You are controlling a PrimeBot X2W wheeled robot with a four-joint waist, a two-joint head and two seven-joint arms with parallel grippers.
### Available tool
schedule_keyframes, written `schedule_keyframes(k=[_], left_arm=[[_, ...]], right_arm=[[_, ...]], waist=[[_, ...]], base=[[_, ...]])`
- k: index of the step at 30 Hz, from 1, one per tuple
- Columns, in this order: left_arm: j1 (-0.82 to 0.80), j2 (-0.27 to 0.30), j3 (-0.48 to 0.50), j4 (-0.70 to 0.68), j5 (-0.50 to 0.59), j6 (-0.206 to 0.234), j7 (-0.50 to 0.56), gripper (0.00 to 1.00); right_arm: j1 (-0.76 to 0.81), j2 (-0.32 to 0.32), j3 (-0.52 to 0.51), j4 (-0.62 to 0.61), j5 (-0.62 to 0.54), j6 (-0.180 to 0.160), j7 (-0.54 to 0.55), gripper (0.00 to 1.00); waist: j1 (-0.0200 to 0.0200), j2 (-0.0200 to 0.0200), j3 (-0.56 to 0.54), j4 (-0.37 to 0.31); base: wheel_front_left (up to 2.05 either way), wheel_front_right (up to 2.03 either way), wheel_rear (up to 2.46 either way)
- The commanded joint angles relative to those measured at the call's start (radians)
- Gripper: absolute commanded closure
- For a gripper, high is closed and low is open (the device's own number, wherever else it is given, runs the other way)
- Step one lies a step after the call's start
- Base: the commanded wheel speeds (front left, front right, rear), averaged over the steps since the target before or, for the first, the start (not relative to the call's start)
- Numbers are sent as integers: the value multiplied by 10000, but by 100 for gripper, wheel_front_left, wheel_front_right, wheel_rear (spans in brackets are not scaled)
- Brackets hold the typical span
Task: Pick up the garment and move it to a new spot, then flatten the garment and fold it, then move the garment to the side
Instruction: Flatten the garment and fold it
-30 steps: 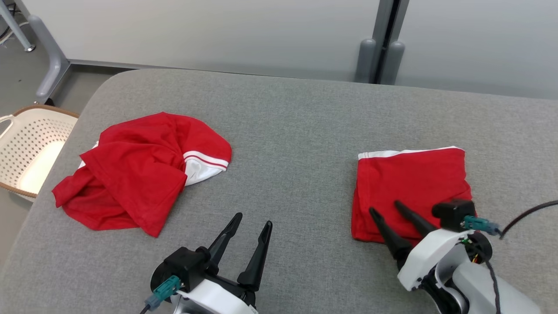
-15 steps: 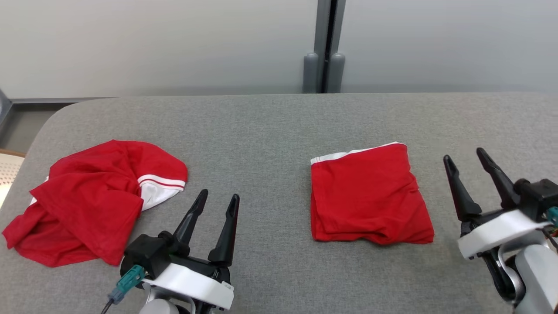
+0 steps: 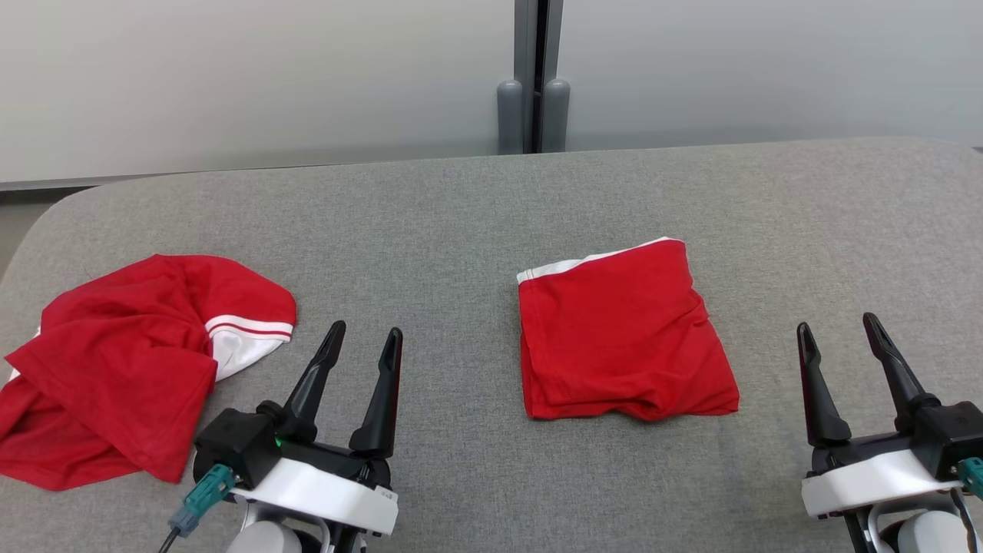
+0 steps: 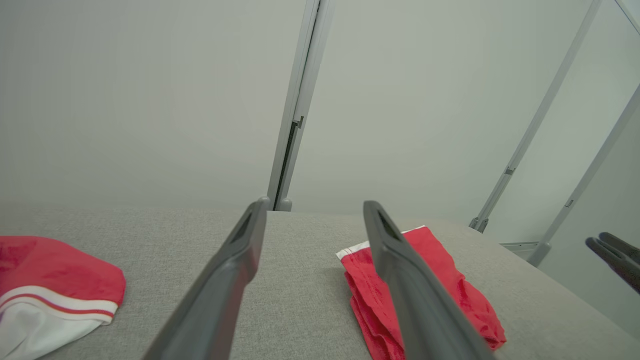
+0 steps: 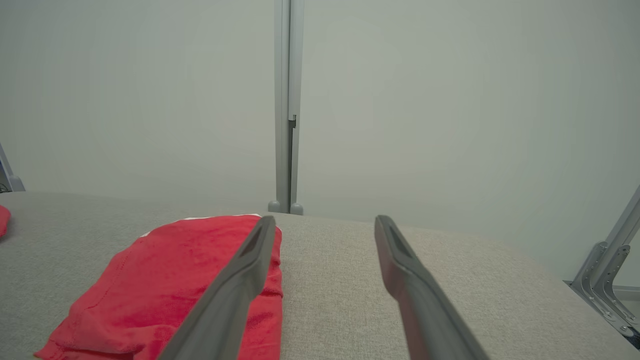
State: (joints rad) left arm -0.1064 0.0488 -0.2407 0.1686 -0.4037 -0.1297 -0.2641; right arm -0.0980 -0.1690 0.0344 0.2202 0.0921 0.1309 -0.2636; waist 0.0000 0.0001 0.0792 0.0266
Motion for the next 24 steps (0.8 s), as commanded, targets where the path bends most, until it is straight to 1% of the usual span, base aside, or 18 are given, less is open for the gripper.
schedule_keyframes(k=[1,7,14,15,16,17,21,22,24], left_arm=[[102,34,46,-45,92,0,-2,0],[89,35,-22,-150,562,221,-2,0],[-183,34,-10,-329,910,786,-2,0],[-250,35,-38,-353,949,851,-2,0],[-316,35,-67,-373,982,887,-2,0],[-365,34,-98,-394,994,930,-2,0],[-539,34,-186,-348,921,927,-2,0],[-643,35,-258,-297,842,880,-2,0],[-752,34,-341,-272,782,865,-2,0]], right_arm=[[66,0,-42,-34,-62,-3,-11,0],[21,98,-31,73,-91,-3,-12,0],[-350,-7,136,-40,-34,-3,-12,0],[-423,-36,218,-49,28,-3,-12,5],[-521,-75,296,-70,51,-3,-12,83],[-645,-129,384,-89,84,-3,-12,100],[-1211,-337,851,62,256,-3,-12,100],[-1566,-479,1169,231,328,-3,-12,100],[-1944,-633,1490,544,395,-3,-11,100]], waist=[[0,-1,8,5],[0,-1,79,109],[0,-1,432,429],[0,-1,525,494],[0,-1,630,562],[0,-1,750,637],[0,-1,1191,983],[0,-1,1390,1178],[0,-1,1595,1379]], base=[[0,0,0],[0,0,0],[0,0,0],[0,0,0],[0,0,0],[0,0,0],[0,0,0],[0,0,0],[0,0,0]])
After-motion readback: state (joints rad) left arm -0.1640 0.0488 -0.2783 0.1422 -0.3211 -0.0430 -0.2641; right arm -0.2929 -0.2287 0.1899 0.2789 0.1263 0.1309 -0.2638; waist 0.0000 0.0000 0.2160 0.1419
